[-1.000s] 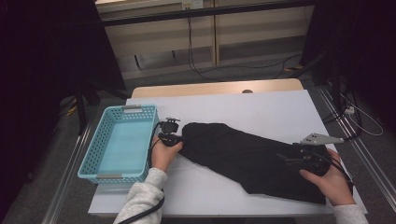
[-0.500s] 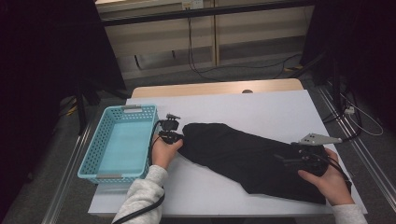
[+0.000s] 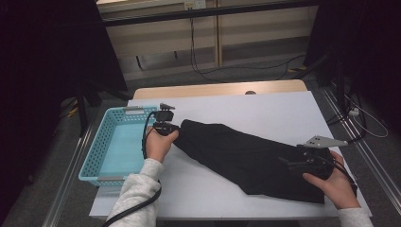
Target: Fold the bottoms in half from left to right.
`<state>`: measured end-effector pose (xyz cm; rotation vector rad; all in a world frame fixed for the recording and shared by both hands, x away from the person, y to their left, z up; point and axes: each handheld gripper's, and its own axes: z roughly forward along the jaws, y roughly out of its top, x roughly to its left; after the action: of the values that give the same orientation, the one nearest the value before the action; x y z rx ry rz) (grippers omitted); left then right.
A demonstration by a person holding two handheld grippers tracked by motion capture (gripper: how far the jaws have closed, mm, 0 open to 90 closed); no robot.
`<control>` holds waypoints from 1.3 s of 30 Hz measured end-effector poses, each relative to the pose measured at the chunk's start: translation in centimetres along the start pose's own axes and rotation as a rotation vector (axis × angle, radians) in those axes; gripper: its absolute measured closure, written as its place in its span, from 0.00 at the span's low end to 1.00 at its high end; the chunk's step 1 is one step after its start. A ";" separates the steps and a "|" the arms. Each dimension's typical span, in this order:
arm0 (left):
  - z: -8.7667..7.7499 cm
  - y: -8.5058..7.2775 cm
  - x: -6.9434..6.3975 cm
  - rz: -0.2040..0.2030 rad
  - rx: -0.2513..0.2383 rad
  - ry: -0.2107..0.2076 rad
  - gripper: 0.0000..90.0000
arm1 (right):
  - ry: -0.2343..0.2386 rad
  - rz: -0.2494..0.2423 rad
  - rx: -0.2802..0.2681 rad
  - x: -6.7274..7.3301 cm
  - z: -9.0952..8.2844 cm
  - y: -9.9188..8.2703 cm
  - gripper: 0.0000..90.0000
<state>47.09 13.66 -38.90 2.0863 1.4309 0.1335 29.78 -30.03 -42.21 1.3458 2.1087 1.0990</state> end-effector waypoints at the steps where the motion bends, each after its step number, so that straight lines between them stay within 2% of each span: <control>1: -0.1 0.0 0.1 -0.004 -0.003 0.001 0.94 | -0.001 -0.001 0.001 0.0 0.0 0.0 0.16; 11: -0.6 0.0 0.9 -0.012 -0.009 0.011 0.94 | -0.020 0.007 0.009 -0.1 0.1 -0.3 0.17; 13: -0.7 0.0 1.0 -0.014 -0.011 0.011 0.94 | -0.013 0.000 0.019 -0.2 0.2 -0.5 0.26; 15: -0.9 0.1 1.2 -0.011 -0.008 0.016 0.94 | -0.034 -0.001 0.032 -0.5 0.1 -0.7 0.30; 16: -1.0 0.1 1.3 -0.013 -0.010 0.019 0.94 | -0.038 0.011 0.039 -0.7 0.0 -0.9 0.39; 17: -1.1 0.2 1.3 -0.011 -0.012 0.022 0.94 | -0.047 0.028 0.056 -0.9 -0.1 -1.0 0.51; 18: -1.2 0.2 1.3 -0.010 -0.011 0.022 0.94 | -0.047 0.024 0.059 -1.1 -0.2 -1.1 0.56; 21: -1.2 0.3 1.3 -0.006 -0.013 0.020 0.94 | -0.035 0.003 0.064 -1.2 -0.3 -1.5 0.63; 23: -1.2 0.3 1.4 -0.008 -0.014 0.018 0.94 | -0.037 -0.019 0.091 -1.0 0.0 -1.8 0.64; 26: -1.2 0.4 1.3 -0.006 -0.013 0.019 0.94 | -0.077 -0.056 0.138 -1.0 0.7 -2.5 0.65; 29: -1.4 0.5 1.3 -0.004 -0.017 0.016 0.94 | -0.094 -0.042 0.111 -1.3 0.9 -3.1 0.66; 32: -1.6 0.6 1.6 -0.013 -0.019 0.017 0.94 | -0.080 -0.020 0.116 -1.3 0.6 -3.3 0.82; 33: -1.7 0.6 1.8 -0.011 -0.016 0.015 0.94 | -0.078 -0.016 0.115 -1.3 0.5 -3.3 0.85; 37: -1.6 0.5 2.0 -0.012 -0.015 0.014 0.94 | -0.079 -0.032 0.131 -1.4 0.2 -3.3 0.85; 39: -1.5 0.5 2.0 -0.011 -0.012 0.012 0.94 | -0.081 -0.043 0.130 -1.4 0.1 -3.4 0.80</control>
<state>47.71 15.89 -37.90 2.0711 1.4450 0.1504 28.61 -31.97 -45.05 1.3729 2.1708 0.8890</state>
